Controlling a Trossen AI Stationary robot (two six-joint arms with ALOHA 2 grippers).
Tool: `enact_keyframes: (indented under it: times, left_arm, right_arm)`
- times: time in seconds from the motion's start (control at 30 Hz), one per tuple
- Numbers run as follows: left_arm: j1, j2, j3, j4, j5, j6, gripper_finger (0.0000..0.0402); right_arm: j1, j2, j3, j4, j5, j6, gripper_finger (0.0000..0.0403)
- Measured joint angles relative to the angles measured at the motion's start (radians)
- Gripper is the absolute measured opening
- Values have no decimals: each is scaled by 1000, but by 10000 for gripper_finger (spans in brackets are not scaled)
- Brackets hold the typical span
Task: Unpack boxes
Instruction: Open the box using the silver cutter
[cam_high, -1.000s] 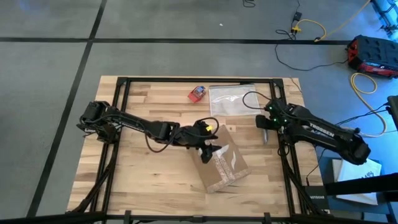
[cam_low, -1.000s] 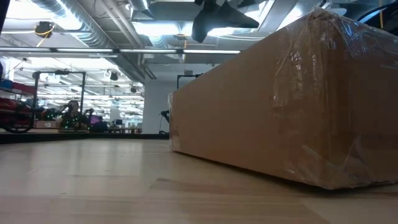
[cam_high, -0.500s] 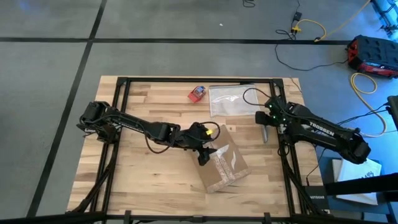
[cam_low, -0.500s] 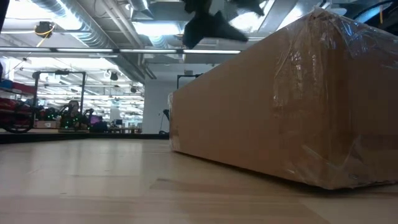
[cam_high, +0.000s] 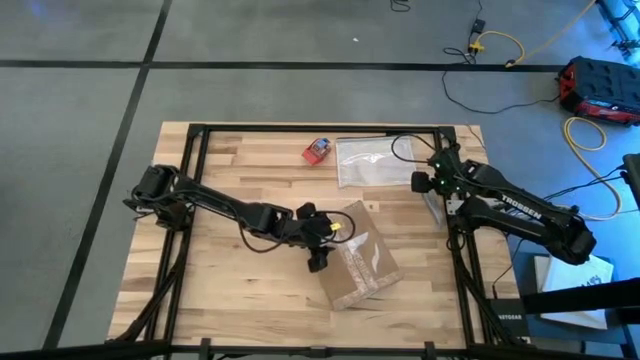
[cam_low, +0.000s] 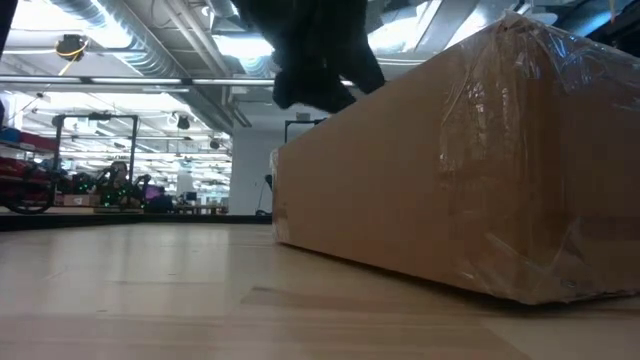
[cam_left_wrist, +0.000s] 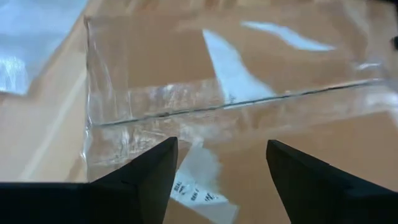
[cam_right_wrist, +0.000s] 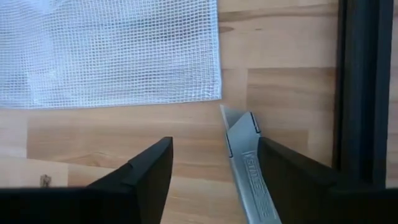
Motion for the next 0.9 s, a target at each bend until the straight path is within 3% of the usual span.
enact_keyframes:
  times: [0.07, 0.23, 0.4, 0.6, 0.9]
  left_arm:
    - [-4, 18, 0, 8, 0, -14, 234]
    - [-18, 65, 1, 22, -11, -42, 234]
    - [-22, 113, 6, 33, -18, -50, 234]
    - [-25, 149, 8, 26, -31, -50, 234]
    - [-27, 152, 6, 15, -31, -45, 234]
  right_arm:
    - [0, -10, 0, 50, -59, -34, 229]
    - [1, -39, 21, 265, -419, -183, 216]
    - [37, -34, 87, 309, -607, -318, 188]
    - [254, 8, 168, 330, -631, -495, 179]
    - [565, 139, 282, 344, -375, -758, 183]
